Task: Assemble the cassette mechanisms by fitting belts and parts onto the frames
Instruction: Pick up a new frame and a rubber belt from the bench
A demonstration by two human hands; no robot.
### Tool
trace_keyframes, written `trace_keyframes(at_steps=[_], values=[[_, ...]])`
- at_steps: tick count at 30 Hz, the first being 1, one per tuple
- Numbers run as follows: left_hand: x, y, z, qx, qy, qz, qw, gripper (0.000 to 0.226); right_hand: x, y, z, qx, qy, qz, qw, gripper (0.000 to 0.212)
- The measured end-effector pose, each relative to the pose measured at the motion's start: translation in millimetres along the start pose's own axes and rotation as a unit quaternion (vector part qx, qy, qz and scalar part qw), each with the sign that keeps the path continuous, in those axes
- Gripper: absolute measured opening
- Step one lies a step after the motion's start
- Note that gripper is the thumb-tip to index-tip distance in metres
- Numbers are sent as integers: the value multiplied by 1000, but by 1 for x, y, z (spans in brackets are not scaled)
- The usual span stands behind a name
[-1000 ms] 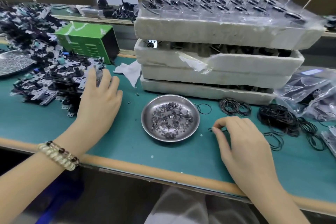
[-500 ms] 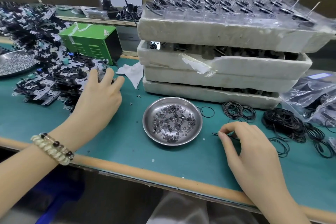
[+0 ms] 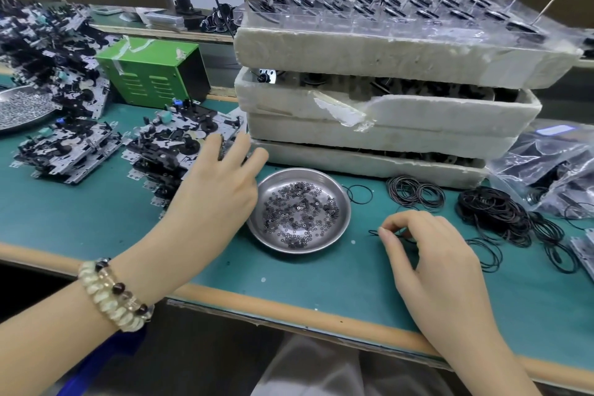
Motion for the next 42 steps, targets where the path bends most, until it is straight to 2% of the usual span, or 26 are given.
trace_keyframes(at_steps=[2, 6, 9, 12, 15, 17, 23, 26, 29, 33, 36, 37, 38, 39, 42], values=[[-6, 4, 6, -10, -13, 7, 1000, 50, -1, 0, 0, -2, -3, 5, 1000, 6], [-5, 12, 11, 24, 14, -33, 999, 32, -1, -1, 0, -7, -7, 15, 1000, 6], [17, 23, 11, -36, 55, -128, 990, 25, -2, 0, 0, -12, -7, 18, 1000, 6], [45, 26, 12, -101, 139, -192, 966, 36, -2, 0, -1, -14, -2, 19, 1000, 6], [61, 23, 15, -48, 222, -169, 959, 48, -2, 1, -1, -18, 0, 18, 1000, 5], [61, 18, 15, -36, 229, -171, 957, 48, -2, 1, -1, -18, -1, 19, 1000, 5], [65, 13, 15, -80, 214, -223, 948, 38, -2, 1, -2, -23, -1, 14, 1000, 9], [80, 10, 16, -56, 258, -358, 896, 34, -1, 1, -2, -25, 6, 15, 1000, 5], [97, 7, 13, -83, 312, -485, 813, 36, 0, 1, -2, -24, 6, 12, 1000, 4], [122, 1, 2, -122, 398, -592, 690, 36, 1, 0, -1, -31, 8, 5, 999, 9], [137, 3, -3, -170, 430, -666, 586, 38, 0, 0, -1, -48, 10, 13, 999, 9], [139, 9, -4, -187, 434, -679, 561, 42, 0, 0, -1, -58, 8, 23, 998, 9], [139, 16, -4, -201, 431, -685, 552, 43, 0, 2, 0, -73, 1, 39, 997, 8], [137, 24, -4, -208, 422, -681, 560, 41, 0, 5, 1, -93, -10, 61, 994, 6], [119, 48, -4, -189, 377, -655, 626, 35, -6, 16, 3, -155, -50, 136, 977, 7]])
Point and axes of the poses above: each hand's wrist, its own z-axis towards the middle knuckle, its own y-axis out of the back of the hand, x = y × z, the point moved 2 cm from there along z, towards the middle knuckle, and after that the axes turned 3 degrees about -x, right-handed, at the moved point
